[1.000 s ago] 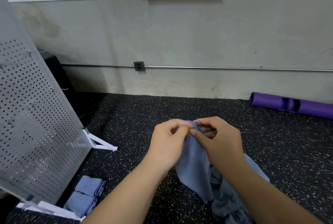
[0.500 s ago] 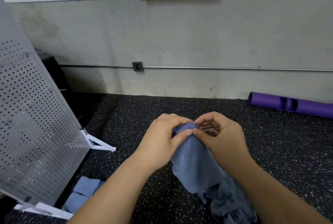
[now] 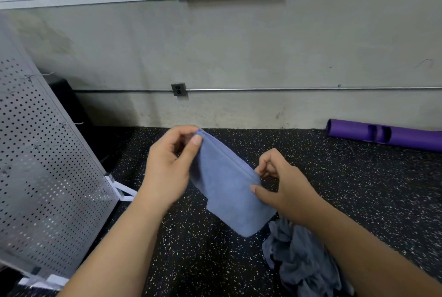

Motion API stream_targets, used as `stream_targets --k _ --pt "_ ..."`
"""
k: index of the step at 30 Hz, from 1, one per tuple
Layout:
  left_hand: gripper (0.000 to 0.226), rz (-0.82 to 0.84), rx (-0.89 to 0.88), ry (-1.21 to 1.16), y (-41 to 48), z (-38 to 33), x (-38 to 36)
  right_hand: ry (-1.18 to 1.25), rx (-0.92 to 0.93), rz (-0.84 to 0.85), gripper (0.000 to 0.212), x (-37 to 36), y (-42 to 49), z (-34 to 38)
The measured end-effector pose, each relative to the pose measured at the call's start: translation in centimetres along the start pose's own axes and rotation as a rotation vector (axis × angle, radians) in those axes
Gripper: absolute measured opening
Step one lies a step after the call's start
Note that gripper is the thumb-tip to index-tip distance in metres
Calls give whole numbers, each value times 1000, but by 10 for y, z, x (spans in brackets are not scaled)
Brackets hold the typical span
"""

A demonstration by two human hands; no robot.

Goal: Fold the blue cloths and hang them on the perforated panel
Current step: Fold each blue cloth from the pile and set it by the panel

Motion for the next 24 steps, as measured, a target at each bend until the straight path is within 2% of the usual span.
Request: stream_targets --k 4,10,13,16,19,24 --pt "14 -101 42 -111 3 7 19 -75 68 58 29 -6 0 -1" --pt "10 -209 78 -193 3 13 41 -83 134 44 22 -8 2 1" --pt "10 -245 80 -204 4 13 45 -49 105 71 27 -12 1 -4" --pt "11 -296 106 -260 4 13 52 -55 41 187 35 -28 -3 -14" --pt "10 -316 114 -269 4 13 58 -81 19 251 28 -38 -6 -21" --pt "9 -356 116 -252 5 19 71 -69 -10 217 13 -29 -5 -30"
Point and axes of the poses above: each hand's wrist, its own y-axis towards the middle knuckle, its own x-axis out of the back of the hand, z = x × y, the point moved 10 cm from there along y, towards the middle knuckle, and after that the axes turned 7 degrees about x, right-handed, at the moved point
